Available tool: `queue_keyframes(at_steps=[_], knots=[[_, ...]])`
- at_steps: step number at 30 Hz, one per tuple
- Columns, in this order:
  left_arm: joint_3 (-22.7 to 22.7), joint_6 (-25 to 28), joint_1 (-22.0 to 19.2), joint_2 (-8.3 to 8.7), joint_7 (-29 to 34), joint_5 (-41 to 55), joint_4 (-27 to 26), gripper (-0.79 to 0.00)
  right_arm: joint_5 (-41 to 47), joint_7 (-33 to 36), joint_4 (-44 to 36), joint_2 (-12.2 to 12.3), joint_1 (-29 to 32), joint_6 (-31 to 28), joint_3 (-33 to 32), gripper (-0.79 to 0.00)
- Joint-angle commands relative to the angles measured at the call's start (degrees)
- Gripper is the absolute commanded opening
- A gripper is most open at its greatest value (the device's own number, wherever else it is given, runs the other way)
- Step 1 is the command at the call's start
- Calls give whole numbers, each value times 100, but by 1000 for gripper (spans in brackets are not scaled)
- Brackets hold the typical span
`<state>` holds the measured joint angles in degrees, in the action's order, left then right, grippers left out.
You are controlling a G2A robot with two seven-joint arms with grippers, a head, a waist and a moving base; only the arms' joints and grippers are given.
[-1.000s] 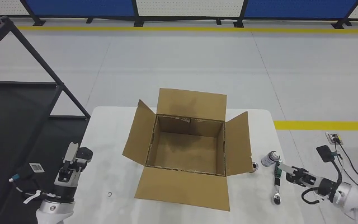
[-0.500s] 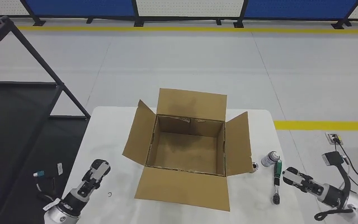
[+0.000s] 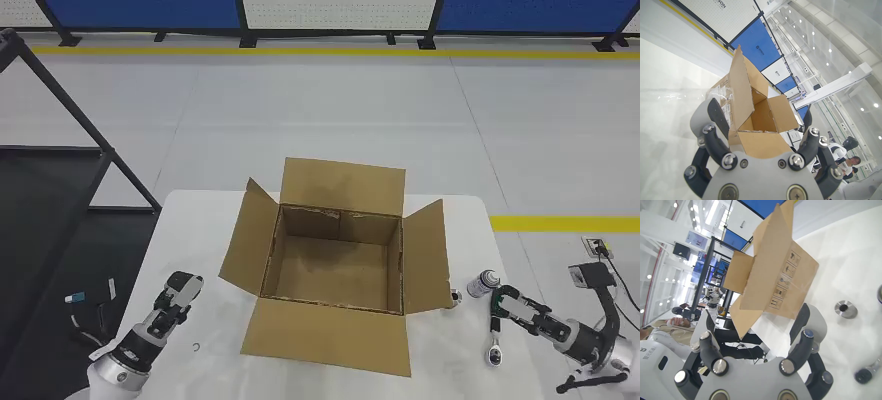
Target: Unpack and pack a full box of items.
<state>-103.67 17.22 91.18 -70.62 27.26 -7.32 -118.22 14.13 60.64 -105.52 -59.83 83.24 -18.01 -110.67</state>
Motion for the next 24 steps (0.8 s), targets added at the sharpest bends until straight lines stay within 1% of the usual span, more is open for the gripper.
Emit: queue_keyframes(at_steps=[1,5,8,12,18,24], knots=[[47,-29,-33,4,-17,-9,-10,0,199,-46,57,-2,-157,96,231,0],[107,-213,-50,13,-82,-133,31,0,256,-190,262,-4,-589,291,720,0],[174,-354,-83,19,-189,-396,46,0,218,-237,416,4,-790,332,895,0],[285,-475,-179,29,-162,-464,95,0,121,-213,461,18,-814,354,873,0],[482,-497,-459,60,77,-541,208,0,121,-213,461,18,-814,354,873,0],[558,-455,-492,81,111,-576,190,0,432,-787,555,-34,-851,404,1220,0]])
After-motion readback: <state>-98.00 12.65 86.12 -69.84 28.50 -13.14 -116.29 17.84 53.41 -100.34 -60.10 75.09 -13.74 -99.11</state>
